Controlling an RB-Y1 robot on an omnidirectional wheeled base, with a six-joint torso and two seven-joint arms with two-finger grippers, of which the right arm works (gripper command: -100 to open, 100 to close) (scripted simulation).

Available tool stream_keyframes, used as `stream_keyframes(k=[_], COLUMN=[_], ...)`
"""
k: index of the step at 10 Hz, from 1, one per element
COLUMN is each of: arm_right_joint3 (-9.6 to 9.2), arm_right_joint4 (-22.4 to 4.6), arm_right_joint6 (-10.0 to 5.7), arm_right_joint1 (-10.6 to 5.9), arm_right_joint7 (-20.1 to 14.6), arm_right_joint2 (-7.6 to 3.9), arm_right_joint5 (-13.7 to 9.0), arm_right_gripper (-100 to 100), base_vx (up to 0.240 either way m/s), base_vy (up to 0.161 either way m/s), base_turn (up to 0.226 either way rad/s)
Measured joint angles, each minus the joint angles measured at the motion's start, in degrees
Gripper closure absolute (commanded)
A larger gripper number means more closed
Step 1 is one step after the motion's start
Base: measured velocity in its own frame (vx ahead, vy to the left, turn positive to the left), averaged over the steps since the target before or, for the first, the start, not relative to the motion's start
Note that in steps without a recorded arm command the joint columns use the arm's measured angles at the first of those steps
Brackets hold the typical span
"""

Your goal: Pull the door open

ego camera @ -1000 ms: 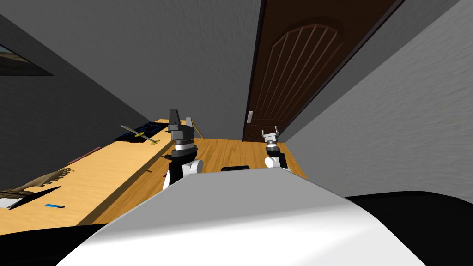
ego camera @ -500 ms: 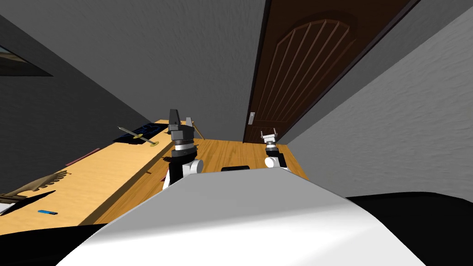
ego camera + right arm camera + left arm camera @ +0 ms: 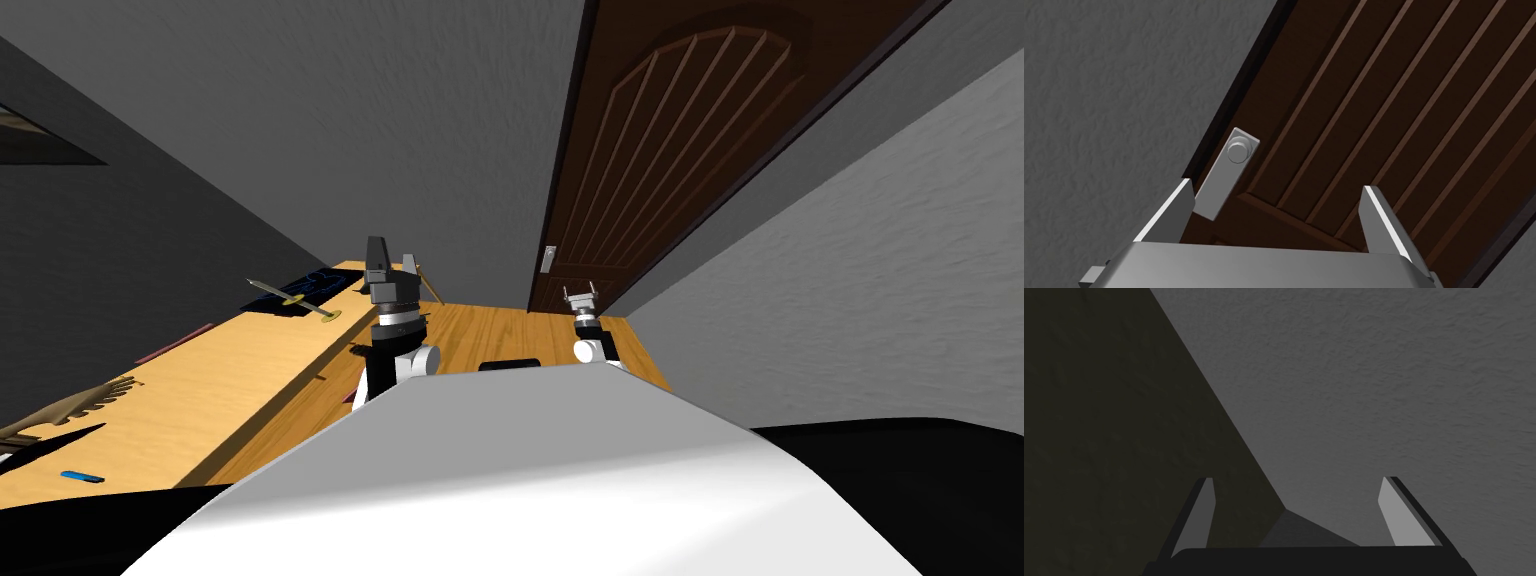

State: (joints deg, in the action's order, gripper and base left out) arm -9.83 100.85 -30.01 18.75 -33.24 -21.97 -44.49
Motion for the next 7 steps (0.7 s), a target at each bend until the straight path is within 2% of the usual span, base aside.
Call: stream_keyframes(k=[4, 7], arm_right_joint3=[-1.42, -2.40], arm_right_joint4=[-3.80, -5.51], arm_right_joint6=[-0.67, -0.95], arm_right_joint1=[-1.55, -1.86], arm_right_joint7=[-4.62, -7.60], arm_right_joint2=[-2.36, -3.85], arm_right_joint5=[-4.22, -7.23], arm_right_gripper=[-100, -100], base_vx=[0.094, 0.111], base_vy=[0.012, 0.012], base_turn=[0.023, 0.020])
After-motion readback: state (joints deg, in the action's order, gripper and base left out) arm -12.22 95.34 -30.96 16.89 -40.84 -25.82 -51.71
